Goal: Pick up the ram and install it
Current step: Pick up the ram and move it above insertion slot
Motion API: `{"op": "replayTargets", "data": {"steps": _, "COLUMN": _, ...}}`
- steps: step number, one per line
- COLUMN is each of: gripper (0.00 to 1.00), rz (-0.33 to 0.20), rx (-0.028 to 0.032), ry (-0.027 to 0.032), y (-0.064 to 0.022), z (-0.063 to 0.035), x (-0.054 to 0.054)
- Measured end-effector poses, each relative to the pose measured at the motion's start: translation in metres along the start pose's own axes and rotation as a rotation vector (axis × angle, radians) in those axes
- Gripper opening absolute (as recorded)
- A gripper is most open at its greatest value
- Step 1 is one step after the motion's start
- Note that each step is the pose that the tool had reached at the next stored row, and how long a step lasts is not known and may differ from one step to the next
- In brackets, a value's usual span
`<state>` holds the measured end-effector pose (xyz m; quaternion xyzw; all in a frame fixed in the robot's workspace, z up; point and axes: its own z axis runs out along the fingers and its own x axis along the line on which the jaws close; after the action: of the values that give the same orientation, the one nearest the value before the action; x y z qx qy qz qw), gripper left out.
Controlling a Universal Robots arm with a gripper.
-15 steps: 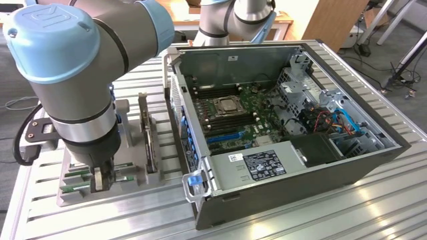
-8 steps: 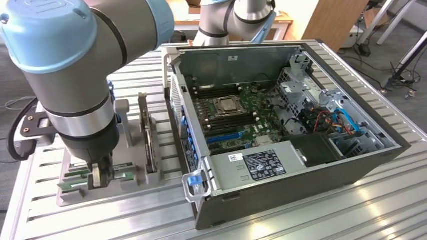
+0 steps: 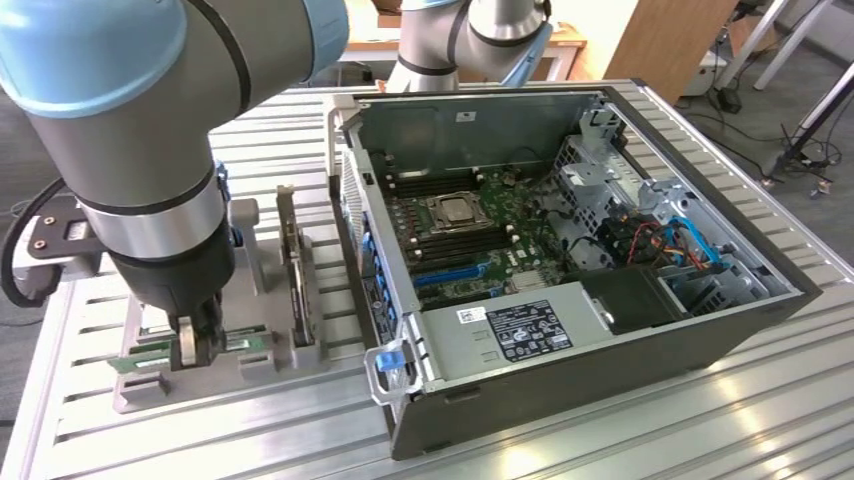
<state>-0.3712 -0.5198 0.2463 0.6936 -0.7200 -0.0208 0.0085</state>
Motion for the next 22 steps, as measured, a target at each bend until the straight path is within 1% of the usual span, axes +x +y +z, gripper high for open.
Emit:
{"op": "replayTargets", "data": {"steps": 1, "gripper": 0.12, "rz": 0.000, "rx": 0.0000, "ry": 0.0000, "y": 0.0002, "z": -0.0043, "x": 0.000}}
{"op": "replayTargets", "data": {"steps": 6, "gripper": 0.12, "rz": 0.000, "rx": -0.0001, "ry": 0.0000, "y": 0.0006, "z": -0.0153, "x": 0.000}}
{"op": "replayTargets", "data": {"steps": 22, "gripper": 0.12, "rz": -0.001, "rx": 0.0000, "ry": 0.0000, "y": 0.0020, "z": -0.0478, "x": -0.001}}
